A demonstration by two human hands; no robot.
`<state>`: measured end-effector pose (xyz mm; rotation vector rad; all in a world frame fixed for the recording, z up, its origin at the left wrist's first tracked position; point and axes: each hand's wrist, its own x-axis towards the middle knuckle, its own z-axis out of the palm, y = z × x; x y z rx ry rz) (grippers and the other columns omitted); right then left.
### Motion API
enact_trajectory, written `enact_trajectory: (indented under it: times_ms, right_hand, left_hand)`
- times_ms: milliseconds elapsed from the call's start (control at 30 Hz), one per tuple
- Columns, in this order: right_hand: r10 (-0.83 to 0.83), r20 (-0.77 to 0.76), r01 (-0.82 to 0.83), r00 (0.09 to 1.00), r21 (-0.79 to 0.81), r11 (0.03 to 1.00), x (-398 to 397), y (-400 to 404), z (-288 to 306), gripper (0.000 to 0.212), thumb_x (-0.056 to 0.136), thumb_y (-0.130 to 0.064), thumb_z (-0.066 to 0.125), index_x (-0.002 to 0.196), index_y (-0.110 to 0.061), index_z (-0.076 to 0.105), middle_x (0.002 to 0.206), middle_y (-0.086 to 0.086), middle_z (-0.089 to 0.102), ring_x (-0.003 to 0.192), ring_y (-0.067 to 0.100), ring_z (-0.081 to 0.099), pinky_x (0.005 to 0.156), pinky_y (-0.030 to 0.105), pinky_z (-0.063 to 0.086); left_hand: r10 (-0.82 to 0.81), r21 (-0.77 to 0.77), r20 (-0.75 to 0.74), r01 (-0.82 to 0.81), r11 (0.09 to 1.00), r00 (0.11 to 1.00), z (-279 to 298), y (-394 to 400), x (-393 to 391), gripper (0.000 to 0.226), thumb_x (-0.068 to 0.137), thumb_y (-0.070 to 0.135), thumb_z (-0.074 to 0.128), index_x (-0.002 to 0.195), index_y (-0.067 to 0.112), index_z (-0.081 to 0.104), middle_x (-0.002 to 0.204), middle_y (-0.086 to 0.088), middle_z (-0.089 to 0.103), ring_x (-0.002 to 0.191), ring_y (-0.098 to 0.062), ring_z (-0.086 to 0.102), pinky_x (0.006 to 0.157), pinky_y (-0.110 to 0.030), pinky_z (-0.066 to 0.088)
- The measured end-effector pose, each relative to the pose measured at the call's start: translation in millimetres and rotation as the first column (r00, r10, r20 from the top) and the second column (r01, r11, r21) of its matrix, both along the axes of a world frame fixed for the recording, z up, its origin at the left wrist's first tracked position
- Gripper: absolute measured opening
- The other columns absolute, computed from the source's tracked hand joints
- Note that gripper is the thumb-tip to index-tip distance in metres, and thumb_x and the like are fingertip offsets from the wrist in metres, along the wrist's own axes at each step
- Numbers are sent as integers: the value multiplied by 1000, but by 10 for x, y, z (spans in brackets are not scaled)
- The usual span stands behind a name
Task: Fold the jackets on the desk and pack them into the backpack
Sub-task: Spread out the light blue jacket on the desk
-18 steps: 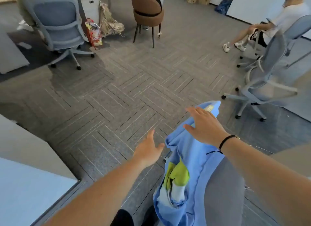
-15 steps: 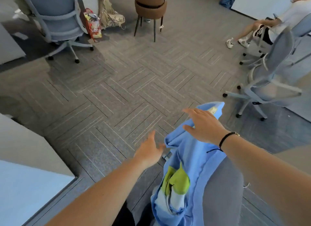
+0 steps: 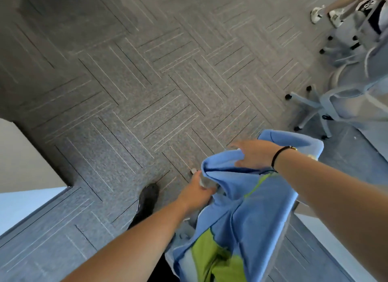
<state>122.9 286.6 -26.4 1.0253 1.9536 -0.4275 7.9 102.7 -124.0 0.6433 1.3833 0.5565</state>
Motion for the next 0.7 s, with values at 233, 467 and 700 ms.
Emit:
enact_trajectory:
  times_ms: [233,467,700]
  right_hand:
    - [-44,149,86,988,-287,954,34,76,-402,79,90,-47,68,155,-26,28,148,2,49,131,23,50,106,34,40]
    - [-42,159,101,986,-389,916,143,100,-492,98,79,-59,75,156,-26,25,152,-3,43,135,18,45,113,37,37]
    - [24,151,63,988,-548,834,116,-41,-131,105,57,-84,68,149,-47,32,133,-13,49,130,13,47,116,37,32]
  left_hand:
    - [-28,-144,213,59,988,977,-359,19,258,74,96,25,67,150,31,18,135,3,46,98,-1,53,59,1,42]
    - [-241,-87,186,260,962,953,-257,27,256,90,65,76,70,141,33,50,145,10,49,130,-10,48,107,-32,42]
    - [-185,121,-19,186,975,983,200,40,-481,67,68,28,93,126,42,64,113,15,66,106,-1,62,94,-17,48]
